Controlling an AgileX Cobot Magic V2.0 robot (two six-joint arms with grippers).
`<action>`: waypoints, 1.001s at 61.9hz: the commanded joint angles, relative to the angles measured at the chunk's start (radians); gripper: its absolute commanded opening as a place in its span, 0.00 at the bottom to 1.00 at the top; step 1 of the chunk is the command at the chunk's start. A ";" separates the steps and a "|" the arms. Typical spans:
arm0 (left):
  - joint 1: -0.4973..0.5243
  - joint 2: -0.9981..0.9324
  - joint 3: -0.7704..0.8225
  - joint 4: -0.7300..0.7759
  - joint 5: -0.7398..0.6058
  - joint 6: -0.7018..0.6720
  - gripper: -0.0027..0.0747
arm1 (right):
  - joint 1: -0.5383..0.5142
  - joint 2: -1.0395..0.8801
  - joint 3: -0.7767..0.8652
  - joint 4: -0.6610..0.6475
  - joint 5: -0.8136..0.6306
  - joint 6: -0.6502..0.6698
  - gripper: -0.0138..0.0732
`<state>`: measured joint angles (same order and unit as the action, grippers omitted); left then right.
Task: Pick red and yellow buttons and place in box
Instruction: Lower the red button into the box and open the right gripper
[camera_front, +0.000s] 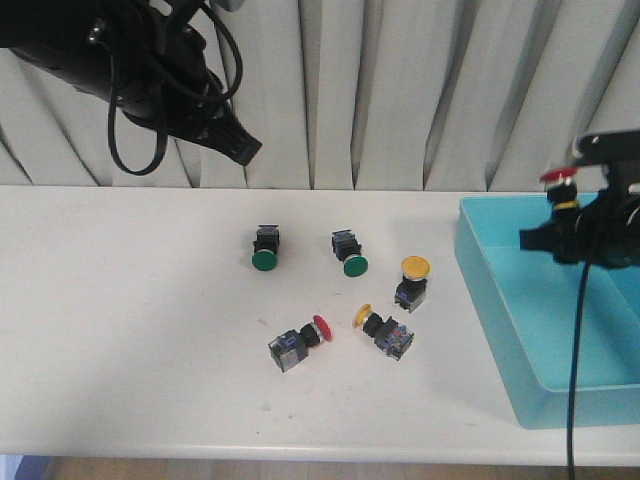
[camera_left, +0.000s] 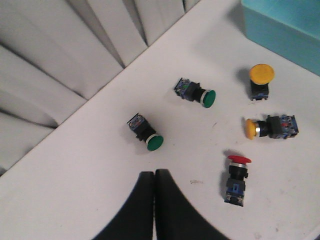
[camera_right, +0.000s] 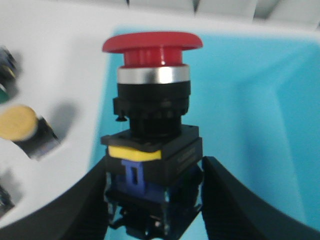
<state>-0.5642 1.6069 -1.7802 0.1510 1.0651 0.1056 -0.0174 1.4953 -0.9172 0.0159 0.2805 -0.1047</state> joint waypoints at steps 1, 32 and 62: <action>-0.003 -0.041 -0.026 0.027 -0.032 -0.058 0.02 | -0.016 0.054 -0.034 0.013 -0.050 0.014 0.16; -0.003 -0.038 -0.026 0.027 -0.029 -0.080 0.03 | -0.020 0.345 -0.191 0.041 0.110 0.004 0.29; -0.003 -0.038 -0.026 -0.054 -0.089 -0.096 0.09 | -0.020 0.292 -0.224 0.041 0.160 -0.013 0.75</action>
<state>-0.5642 1.6061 -1.7802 0.1293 1.0576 0.0152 -0.0295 1.8752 -1.1107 0.0558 0.4657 -0.1061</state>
